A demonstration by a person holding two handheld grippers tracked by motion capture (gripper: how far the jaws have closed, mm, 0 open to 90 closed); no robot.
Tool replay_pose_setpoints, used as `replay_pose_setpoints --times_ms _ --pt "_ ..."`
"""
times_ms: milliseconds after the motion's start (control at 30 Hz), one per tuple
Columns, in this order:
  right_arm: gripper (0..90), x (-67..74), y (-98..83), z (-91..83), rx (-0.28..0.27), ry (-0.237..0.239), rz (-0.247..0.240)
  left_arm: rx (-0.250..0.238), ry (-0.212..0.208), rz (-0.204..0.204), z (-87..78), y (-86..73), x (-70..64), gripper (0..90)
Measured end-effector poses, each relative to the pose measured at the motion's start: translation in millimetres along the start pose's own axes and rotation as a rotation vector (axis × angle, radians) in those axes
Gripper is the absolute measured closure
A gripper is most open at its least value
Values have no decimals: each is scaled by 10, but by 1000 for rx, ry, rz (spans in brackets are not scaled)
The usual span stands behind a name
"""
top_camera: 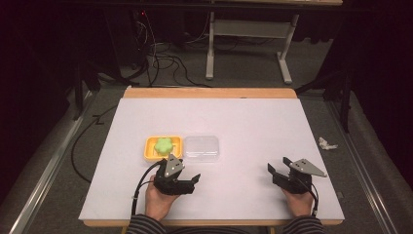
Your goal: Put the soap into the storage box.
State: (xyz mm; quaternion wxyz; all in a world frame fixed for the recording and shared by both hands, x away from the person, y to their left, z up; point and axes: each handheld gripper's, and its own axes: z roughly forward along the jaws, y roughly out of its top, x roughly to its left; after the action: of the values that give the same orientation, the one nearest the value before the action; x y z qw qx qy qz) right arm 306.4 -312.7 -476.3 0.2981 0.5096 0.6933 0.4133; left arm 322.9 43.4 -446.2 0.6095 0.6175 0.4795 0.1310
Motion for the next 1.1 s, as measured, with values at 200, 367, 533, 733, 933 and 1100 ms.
replay_pose_setpoints --times_ms 200,367,533,733,933,1100 --pt "330 0 -1 0 -3 0 1 6 -3 -10 42 -41 -3 212" --pt "330 -1 -1 0 -3 0 1 8 -5 -18 75 -64 -3 211" --pt "330 0 -1 0 -2 0 1 4 -3 -15 104 -94 -7 203" --pt "330 0 0 0 1 1 0 19 -3 -7 137 -127 -8 202" --pt "330 -1 0 1 0 1 0 29 -2 -8 179 -164 -11 202" --pt "331 -1 0 1 1 1 -1 40 7 -17 212 -216 10 202"
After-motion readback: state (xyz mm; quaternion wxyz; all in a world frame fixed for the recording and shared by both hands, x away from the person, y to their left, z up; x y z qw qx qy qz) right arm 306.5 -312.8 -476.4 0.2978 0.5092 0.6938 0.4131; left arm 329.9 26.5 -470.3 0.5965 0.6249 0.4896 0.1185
